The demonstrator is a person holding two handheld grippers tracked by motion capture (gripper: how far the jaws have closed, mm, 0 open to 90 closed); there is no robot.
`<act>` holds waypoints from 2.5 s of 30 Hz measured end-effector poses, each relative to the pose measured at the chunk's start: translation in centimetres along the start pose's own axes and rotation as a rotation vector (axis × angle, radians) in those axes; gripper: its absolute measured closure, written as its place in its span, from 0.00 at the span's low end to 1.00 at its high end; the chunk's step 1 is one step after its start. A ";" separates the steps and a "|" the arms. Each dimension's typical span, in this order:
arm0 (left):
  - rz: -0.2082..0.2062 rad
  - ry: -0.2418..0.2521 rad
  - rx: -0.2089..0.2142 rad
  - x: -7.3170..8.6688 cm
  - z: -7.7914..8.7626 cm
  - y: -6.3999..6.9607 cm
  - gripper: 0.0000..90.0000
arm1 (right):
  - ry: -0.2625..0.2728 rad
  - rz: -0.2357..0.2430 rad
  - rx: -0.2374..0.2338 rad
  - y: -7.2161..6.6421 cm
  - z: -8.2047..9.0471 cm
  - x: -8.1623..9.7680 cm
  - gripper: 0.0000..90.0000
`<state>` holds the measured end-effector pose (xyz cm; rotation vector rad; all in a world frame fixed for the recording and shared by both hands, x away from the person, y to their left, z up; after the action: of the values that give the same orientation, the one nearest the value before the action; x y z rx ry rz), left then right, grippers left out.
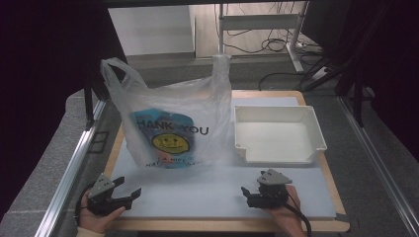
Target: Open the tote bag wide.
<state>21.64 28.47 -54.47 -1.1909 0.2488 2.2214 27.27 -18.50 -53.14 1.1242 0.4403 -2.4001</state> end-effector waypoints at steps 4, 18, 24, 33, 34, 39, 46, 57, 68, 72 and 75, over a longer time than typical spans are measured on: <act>0.000 -0.001 0.001 0.0 0.0 0.0 0.23 | -0.002 -0.004 0.003 0.1 0.1 0.1 0.15; -0.012 0.015 0.012 -0.2 0.3 0.2 0.23 | -0.012 -0.027 -0.030 -0.5 0.1 0.0 0.17; -0.010 0.013 0.003 -0.1 0.7 0.3 0.23 | -0.006 -0.013 -0.042 -0.7 -0.1 -0.5 0.19; -0.026 0.020 0.007 -1.1 1.4 0.5 0.24 | 0.005 0.005 -0.067 -1.0 0.1 -1.0 0.22; -0.026 0.021 0.012 -1.2 1.5 0.6 0.24 | 0.005 0.005 -0.068 -1.1 0.2 -1.1 0.22; -0.018 0.024 0.015 -1.7 2.0 0.4 0.24 | 0.013 0.004 -0.081 -1.5 0.4 -1.8 0.23; 0.012 0.051 0.031 -2.4 2.9 -0.1 0.24 | 0.044 -0.014 -0.098 -1.6 1.0 -3.5 0.23; 0.044 0.082 0.042 -4.1 4.2 -0.9 0.25 | 0.066 -0.011 -0.111 -2.1 1.4 -5.0 0.23; 0.036 0.081 0.058 -5.5 4.0 -0.8 0.25 | 0.079 -0.005 -0.135 -2.9 1.3 -6.2 0.23; 0.029 0.087 0.058 -6.1 4.1 -1.0 0.25 | 0.084 -0.006 -0.145 -3.2 1.3 -6.7 0.24; 0.029 0.091 0.056 -6.3 4.1 -1.1 0.25 | 0.088 -0.010 -0.148 -3.2 1.3 -7.0 0.24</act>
<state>22.04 28.46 -46.84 -1.2667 0.3650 2.1731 28.72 -14.57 -46.55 1.1664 0.6427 -2.2908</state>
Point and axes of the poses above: each handheld gripper's, and its own axes: z roughly backward along the jaws, x roughly out of its underside, y roughly to its right, the point moved 2 cm from there along -z, roughly forward along the jaws, and after that the axes turned 14 degrees about -z, right-handed, at the moved point
